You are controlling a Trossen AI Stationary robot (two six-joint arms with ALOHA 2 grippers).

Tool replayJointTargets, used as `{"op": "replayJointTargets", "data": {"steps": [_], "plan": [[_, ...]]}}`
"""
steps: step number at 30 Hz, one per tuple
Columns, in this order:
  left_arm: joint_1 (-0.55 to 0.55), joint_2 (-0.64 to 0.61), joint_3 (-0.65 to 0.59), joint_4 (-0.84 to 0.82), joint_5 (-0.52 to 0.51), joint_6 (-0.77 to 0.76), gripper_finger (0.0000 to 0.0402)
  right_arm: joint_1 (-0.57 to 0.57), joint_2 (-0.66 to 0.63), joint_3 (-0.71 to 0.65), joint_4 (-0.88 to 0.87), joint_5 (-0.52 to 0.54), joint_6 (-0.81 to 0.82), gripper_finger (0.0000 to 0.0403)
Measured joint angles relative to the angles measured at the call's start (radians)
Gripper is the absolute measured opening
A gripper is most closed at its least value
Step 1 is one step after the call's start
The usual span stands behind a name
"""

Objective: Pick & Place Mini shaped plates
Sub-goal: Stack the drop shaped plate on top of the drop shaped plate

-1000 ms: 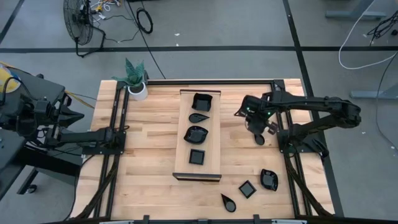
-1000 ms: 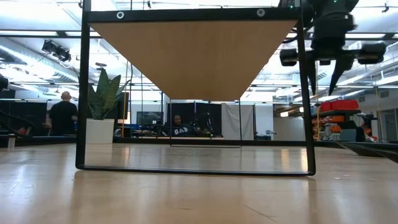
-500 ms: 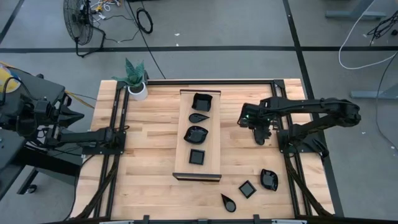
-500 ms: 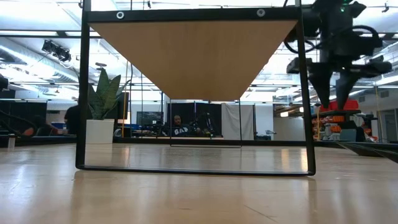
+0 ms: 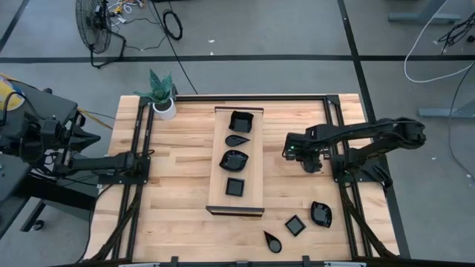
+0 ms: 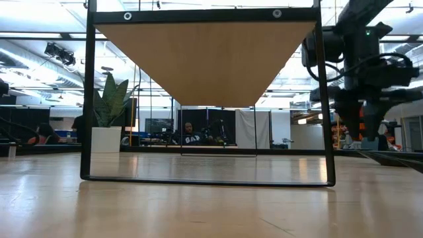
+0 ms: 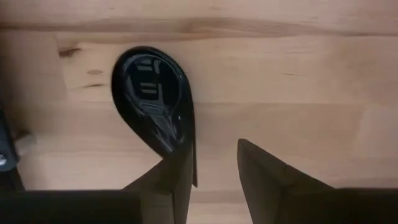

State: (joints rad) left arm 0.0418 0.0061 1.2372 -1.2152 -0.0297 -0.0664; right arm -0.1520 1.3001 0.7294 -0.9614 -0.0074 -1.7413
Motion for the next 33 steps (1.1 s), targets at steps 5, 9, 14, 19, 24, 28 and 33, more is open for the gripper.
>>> {"op": "replayJointTargets", "data": {"steps": [5,9,14,19,24,28,33], "plan": [[0.0,0.0,0.0,0.0,0.0,0.0,0.0014,0.0,0.028,-0.042,0.048,0.053,-0.031,0.013],[0.0,0.0,0.0,0.0,0.0,0.0,0.0014,0.0,0.044,-0.057,0.058,0.079,-0.055,0.013],[0.0,0.0,0.0,0.0,0.0,-0.001,0.0014,-0.001,0.068,-0.059,0.064,0.079,-0.052,0.013],[0.0,0.0,0.0,0.0,0.0,0.0,0.0014,-0.001,0.097,-0.059,0.084,0.079,-0.054,0.013],[0.0,0.0,0.0,0.0,0.0,0.0,0.0014,-0.001,0.114,-0.059,0.112,0.079,-0.054,0.0129],[0.0,0.0,0.0,0.0,0.0,0.0,0.0014,-0.001,0.116,-0.059,0.105,0.079,-0.052,0.0112],[0.0,0.0,0.0,0.0,0.0,0.0,0.0014,-0.002,0.115,-0.059,0.104,0.079,-0.052,0.0072]]}}
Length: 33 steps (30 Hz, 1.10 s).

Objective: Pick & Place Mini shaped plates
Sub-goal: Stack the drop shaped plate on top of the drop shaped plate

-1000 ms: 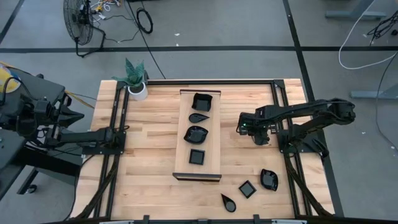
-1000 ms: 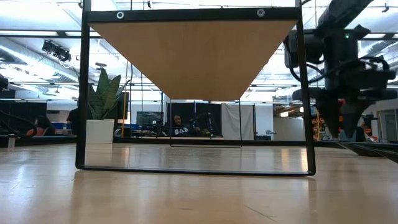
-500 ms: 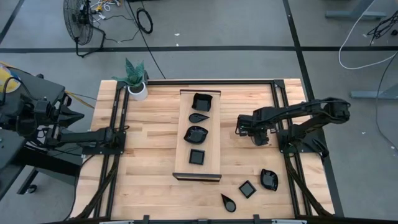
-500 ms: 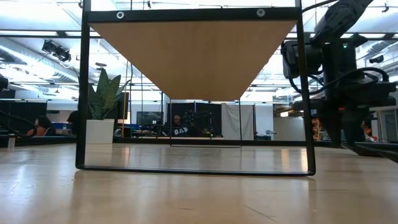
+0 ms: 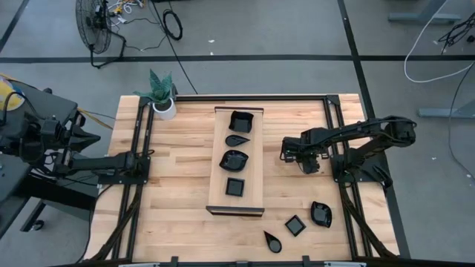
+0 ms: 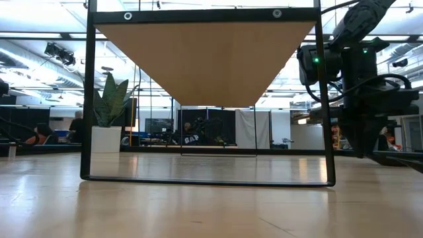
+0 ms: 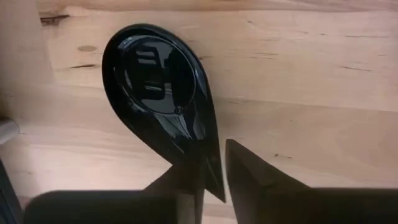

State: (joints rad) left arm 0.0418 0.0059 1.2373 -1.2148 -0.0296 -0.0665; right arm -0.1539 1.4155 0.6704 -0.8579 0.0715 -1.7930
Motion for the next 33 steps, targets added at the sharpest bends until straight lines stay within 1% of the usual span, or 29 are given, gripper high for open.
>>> {"op": "replayJointTargets", "data": {"steps": [6,9,16,24,28,33], "plan": [[0.0,0.0,0.0,0.0,0.0,0.0,0.0014,0.0,0.0,0.0,-0.001,0.0,0.0,0.0023],[0.0,0.0,0.0,0.0,0.0,0.0,0.0014,0.0,0.0,0.0,-0.002,0.0,0.0,0.0006],[0.0,0.0,0.0,0.0,0.0,0.0,0.0014,0.0,0.0,0.0,-0.002,0.0,0.011,0.0008],[0.0,0.0,0.0,0.0,0.0,0.0,0.0014,-0.016,-0.01,0.001,-0.002,0.0,0.139,0.0002],[0.0,0.0,0.0,0.0,0.0,0.0,0.0014,-0.017,-0.029,0.002,-0.014,0.005,0.169,0.0001],[0.0,0.0,0.0,0.0,0.0,0.0,0.0014,-0.017,-0.058,0.053,-0.056,0.026,0.242,0.0001]]}}
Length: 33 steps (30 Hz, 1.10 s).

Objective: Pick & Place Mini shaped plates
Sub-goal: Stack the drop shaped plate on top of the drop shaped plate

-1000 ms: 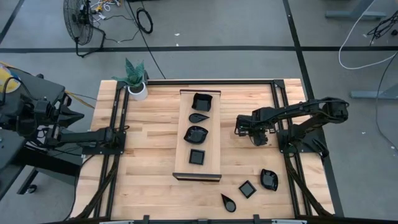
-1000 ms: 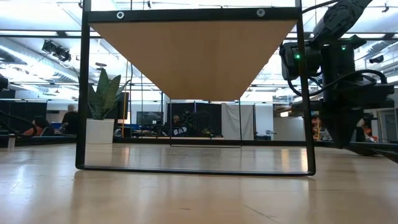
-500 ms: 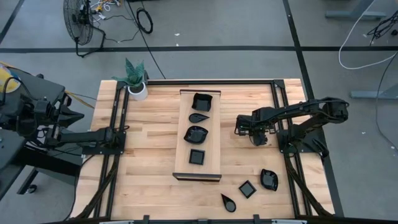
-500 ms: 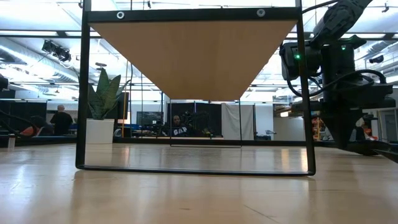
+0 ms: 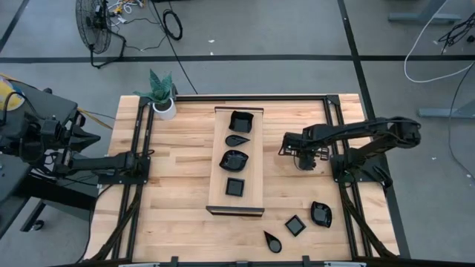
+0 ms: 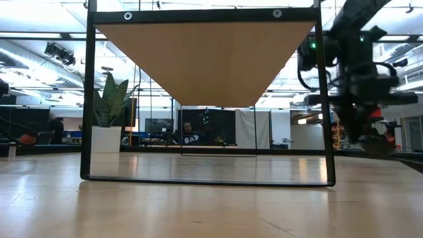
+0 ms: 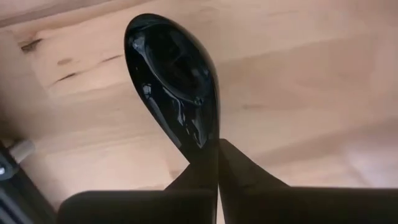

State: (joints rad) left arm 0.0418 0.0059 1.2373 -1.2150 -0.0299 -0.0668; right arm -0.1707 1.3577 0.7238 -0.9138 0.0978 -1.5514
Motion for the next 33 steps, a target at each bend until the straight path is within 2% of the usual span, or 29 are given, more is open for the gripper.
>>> {"op": "replayJointTargets", "data": {"steps": [4,11,21,33], "plan": [[0.0,0.0,0.0,0.0,0.0,0.0,0.0014,-0.004,-0.022,0.056,-0.015,0.0,0.061,0.0001],[0.0,0.0,0.0,0.0,0.0,0.0,0.0014,-0.019,-0.047,0.198,-0.117,-0.007,0.273,0.0],[0.0,0.0,0.0,0.0,0.0,0.0,0.0014,-0.029,-0.046,0.42,-0.151,-0.009,0.648,0.0],[0.0,0.0,0.0,0.0,0.0,0.0,0.0014,-0.029,0.044,0.704,-0.231,-0.011,1.022,0.0]]}}
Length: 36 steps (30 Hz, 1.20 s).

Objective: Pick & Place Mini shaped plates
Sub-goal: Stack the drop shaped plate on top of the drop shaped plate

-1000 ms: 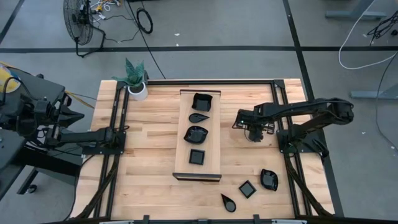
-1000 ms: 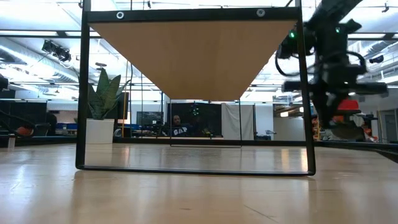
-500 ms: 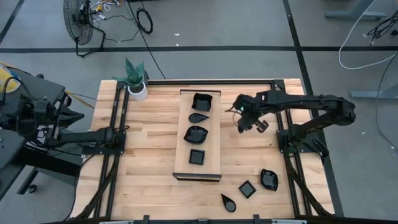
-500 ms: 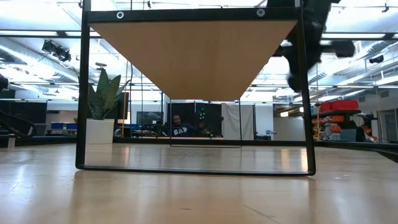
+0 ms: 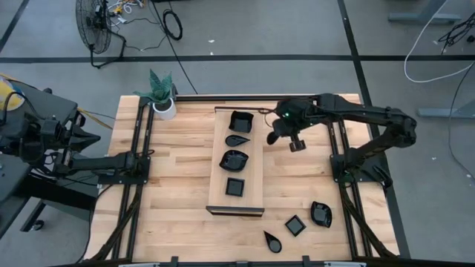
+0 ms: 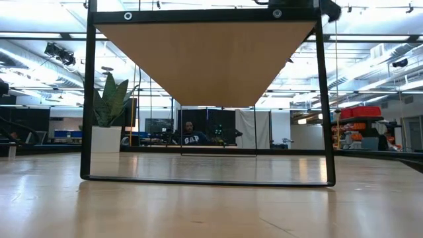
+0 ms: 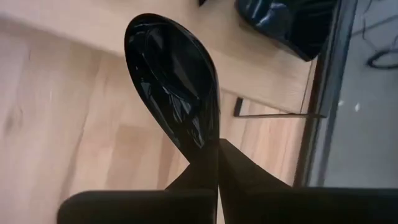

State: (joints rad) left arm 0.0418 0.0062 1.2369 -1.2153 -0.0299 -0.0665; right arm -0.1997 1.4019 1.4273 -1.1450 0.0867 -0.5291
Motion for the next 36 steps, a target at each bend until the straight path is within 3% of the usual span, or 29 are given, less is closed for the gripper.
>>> {"op": "replayJointTargets", "data": {"steps": [8,16,20,36], "plan": [[0.0,0.0,0.0,0.0,0.0,0.0,0.0014,0.0,0.124,0.187,-0.043,-0.048,0.332,0.0],[0.0,0.0,0.0,0.0,0.0,0.0,0.0014,0.002,0.261,0.363,-0.076,-0.273,0.673,0.0],[0.0,0.0,0.0,0.0,0.0,0.0,0.0014,0.008,0.312,0.4,-0.072,-0.34,0.709,0.0],[0.0,0.0,0.0,0.0,0.0,0.0,0.0014,-0.002,0.427,0.402,0.076,-0.304,0.676,0.0]]}}
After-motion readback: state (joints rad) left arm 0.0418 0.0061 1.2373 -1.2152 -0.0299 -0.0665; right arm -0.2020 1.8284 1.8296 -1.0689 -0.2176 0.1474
